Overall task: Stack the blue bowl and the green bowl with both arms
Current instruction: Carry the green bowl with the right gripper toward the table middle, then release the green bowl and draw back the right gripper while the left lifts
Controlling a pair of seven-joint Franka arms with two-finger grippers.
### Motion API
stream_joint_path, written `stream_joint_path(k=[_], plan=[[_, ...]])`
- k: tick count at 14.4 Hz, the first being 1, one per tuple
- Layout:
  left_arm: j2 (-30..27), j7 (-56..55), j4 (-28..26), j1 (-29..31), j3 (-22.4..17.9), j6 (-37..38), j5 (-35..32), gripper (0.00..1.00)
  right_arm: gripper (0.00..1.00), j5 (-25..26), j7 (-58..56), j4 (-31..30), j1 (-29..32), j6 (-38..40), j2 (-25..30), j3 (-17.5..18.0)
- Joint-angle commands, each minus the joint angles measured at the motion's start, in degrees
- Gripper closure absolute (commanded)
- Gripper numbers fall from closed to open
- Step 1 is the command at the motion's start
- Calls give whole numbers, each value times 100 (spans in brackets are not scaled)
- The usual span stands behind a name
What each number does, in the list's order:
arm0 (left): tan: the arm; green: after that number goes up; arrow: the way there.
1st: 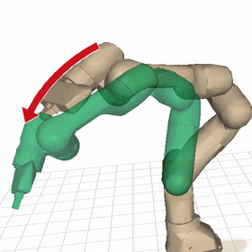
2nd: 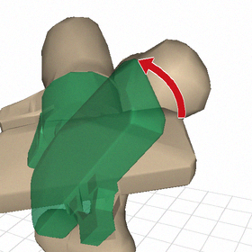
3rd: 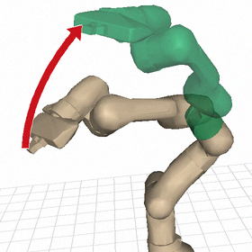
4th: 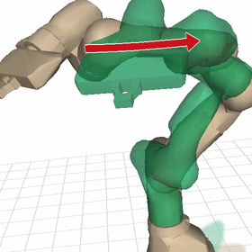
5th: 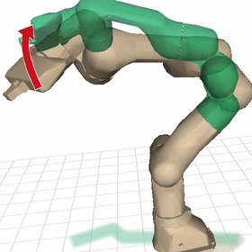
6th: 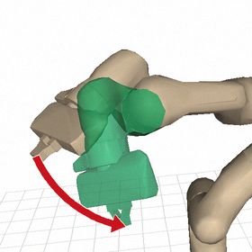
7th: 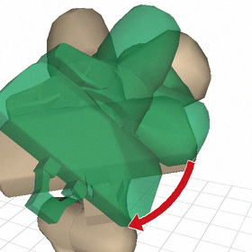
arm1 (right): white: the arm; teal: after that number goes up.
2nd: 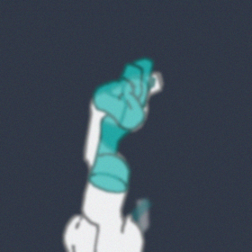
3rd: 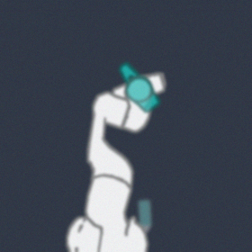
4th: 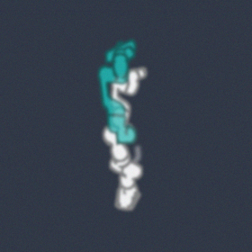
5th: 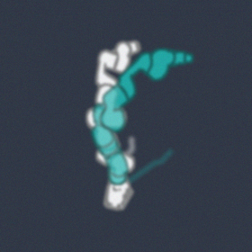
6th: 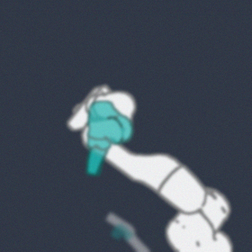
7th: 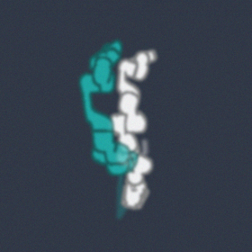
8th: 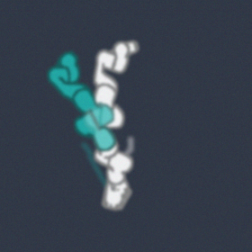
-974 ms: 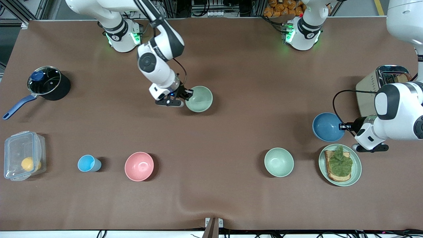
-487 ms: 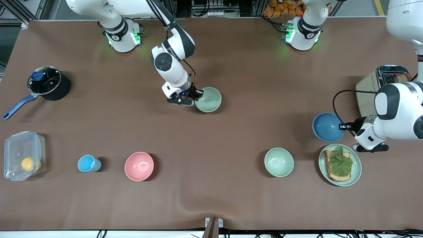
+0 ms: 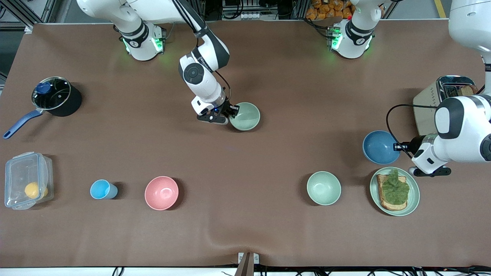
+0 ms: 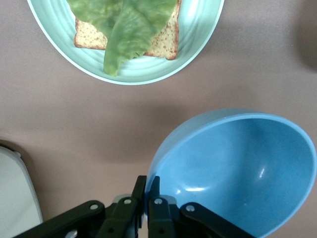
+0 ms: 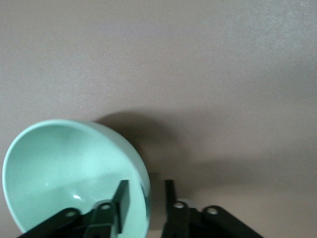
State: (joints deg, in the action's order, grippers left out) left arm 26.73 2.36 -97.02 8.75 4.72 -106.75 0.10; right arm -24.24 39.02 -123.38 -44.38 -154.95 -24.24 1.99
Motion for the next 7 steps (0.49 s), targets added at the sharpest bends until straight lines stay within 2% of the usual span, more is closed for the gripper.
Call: stream_joint_path(k=[1,2,4,7], plan=[[-19,-16,87,-23,3,137,69,100,13,-46,194,165,-45,26,-81,-76],[-27,-33,96,-31,12,224,96,100,0,-46,185,235,-1,78,-63,-85],[-27,-313,157,-93,117,330,105,100,0,-72,254,306,191,568,94,-120],[-80,-1015,175,-75,511,488,105,100,0,-81,1192,796,604,1376,166,-146]])
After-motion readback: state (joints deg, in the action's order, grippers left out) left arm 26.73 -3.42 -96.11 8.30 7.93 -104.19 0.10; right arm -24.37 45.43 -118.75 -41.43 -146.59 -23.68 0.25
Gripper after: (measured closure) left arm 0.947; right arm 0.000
